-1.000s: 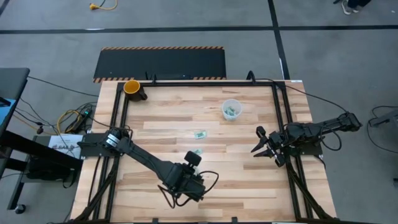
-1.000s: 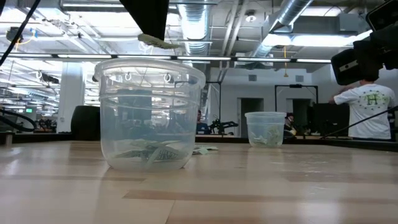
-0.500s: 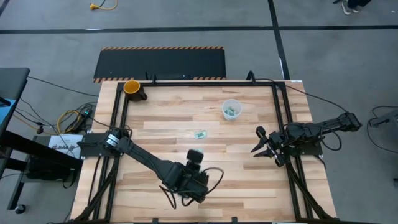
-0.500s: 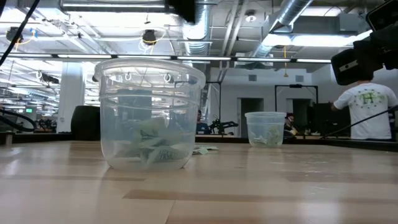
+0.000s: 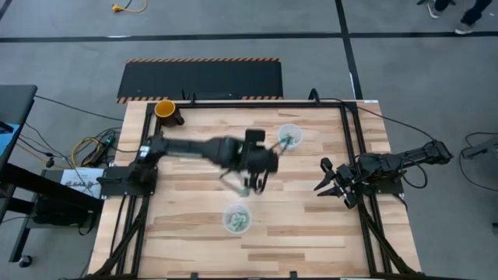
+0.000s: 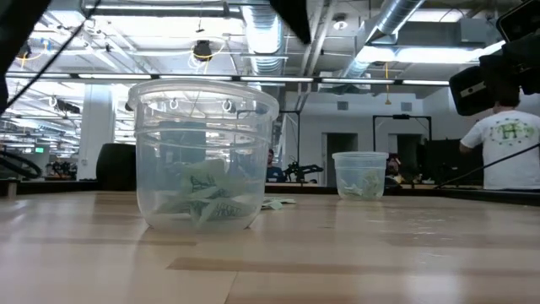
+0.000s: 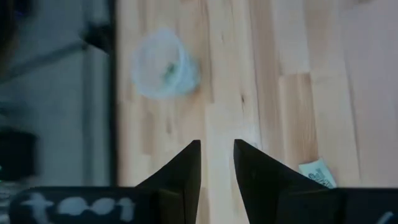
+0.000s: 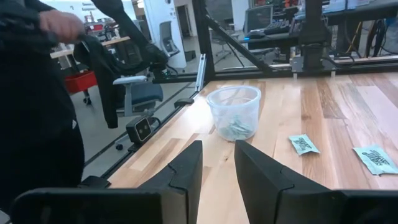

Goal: Pick and place Stevia / Truvia into bins
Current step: Put the stevia packet into the bottom transparent container

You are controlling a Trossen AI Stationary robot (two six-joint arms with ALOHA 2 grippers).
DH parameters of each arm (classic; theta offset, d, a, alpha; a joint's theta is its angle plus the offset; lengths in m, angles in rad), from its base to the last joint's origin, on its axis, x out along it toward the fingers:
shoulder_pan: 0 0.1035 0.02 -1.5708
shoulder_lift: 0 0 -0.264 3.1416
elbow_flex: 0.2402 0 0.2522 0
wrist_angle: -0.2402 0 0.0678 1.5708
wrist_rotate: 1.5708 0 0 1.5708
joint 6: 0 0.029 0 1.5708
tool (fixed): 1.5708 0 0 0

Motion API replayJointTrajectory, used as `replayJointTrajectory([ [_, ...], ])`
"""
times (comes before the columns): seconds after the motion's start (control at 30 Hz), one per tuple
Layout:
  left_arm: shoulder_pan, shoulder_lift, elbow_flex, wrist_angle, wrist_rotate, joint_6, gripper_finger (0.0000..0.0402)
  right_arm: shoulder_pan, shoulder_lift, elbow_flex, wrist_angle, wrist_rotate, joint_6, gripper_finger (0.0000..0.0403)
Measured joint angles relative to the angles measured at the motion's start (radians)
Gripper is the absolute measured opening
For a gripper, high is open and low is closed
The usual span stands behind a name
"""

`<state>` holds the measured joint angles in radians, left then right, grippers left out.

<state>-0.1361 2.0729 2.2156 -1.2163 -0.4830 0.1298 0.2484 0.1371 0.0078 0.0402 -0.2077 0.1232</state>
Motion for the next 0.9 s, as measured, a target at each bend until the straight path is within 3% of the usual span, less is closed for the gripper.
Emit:
replayJointTrajectory([
  [0.1, 0.105, 0.007, -0.077, 0.071, 0.123, 0.01, 0.0087, 0.0, 0.0, 0.0, 0.0, 0.0, 0.0, 0.0087],
  [0.4, 0.283, 0.007, -0.284, 0.302, 0.271, 0.003, 0.0087, 0.0, 0.0, 0.0, 0.0, 0.0, 0.0, 0.0087],
  [0.63, 0.295, 0.007, -0.363, 0.269, 0.391, -0.026, 0.0098, 0.0, 0.0, 0.0, 0.0, 0.0, 0.0, 0.0087],
  [0.9, 0.293, 0.006, -0.466, 0.301, 0.428, -0.001, 0.0175, 0.0, 0.0, 0.0, 0.0, 0.0, 0.0, 0.0087],
])
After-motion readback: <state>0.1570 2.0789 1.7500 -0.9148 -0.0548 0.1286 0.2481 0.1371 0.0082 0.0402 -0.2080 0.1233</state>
